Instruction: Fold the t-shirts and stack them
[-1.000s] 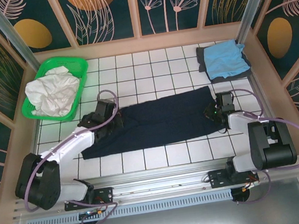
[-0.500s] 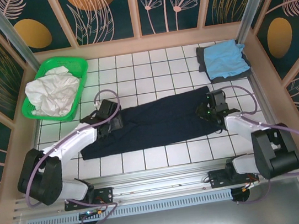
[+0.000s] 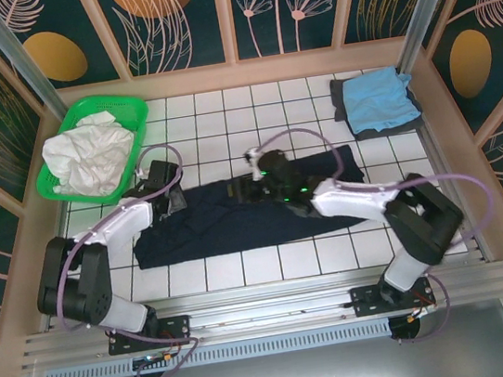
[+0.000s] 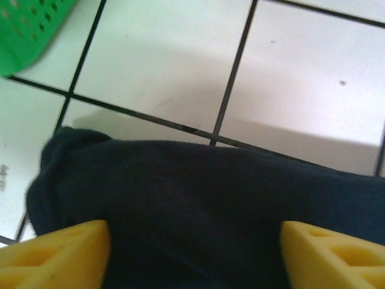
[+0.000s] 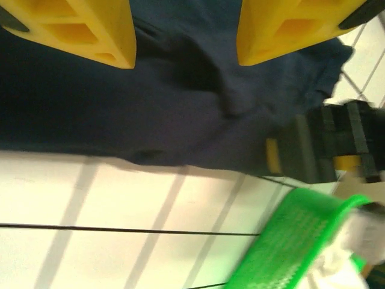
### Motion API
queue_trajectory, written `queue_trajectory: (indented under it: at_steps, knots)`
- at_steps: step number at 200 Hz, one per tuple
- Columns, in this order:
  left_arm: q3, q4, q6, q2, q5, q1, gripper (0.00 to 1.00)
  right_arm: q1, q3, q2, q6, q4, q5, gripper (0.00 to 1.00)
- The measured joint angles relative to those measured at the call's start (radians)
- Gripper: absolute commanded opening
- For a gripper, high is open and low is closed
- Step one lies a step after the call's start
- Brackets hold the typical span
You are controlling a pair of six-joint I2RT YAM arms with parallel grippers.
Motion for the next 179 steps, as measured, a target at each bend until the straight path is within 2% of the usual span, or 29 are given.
queue_trajectory:
  at_steps: [10,19,55,75,106,142,179]
  knots:
    - [0.001,0.006,0.008,0.033,0.010,0.011,0.41,0.045,0.077,0.076,-0.027,0.002,0.001,0.52]
    - [0.005,0.006,0.023,0.056,0.018,0.021,0.34,0.078,0.133,0.130,-0.052,0.005,0.006,0.52]
    - [0.092,0.000,0.052,0.108,0.036,0.042,0.11,0.163,0.269,0.275,-0.124,-0.002,0.025,0.52]
    - [0.160,0.000,0.073,0.120,0.036,0.055,0.06,0.174,0.273,0.306,-0.142,0.000,0.042,0.52]
    - [0.229,-0.001,0.095,0.145,0.050,0.092,0.05,0.179,0.288,0.350,-0.167,-0.003,0.089,0.52]
    - [0.286,-0.002,0.114,0.240,0.076,0.118,0.00,0.191,0.361,0.422,-0.196,-0.013,0.147,0.51]
    - [0.309,-0.006,0.128,0.293,0.113,0.147,0.00,0.196,0.434,0.494,-0.220,-0.028,0.198,0.37]
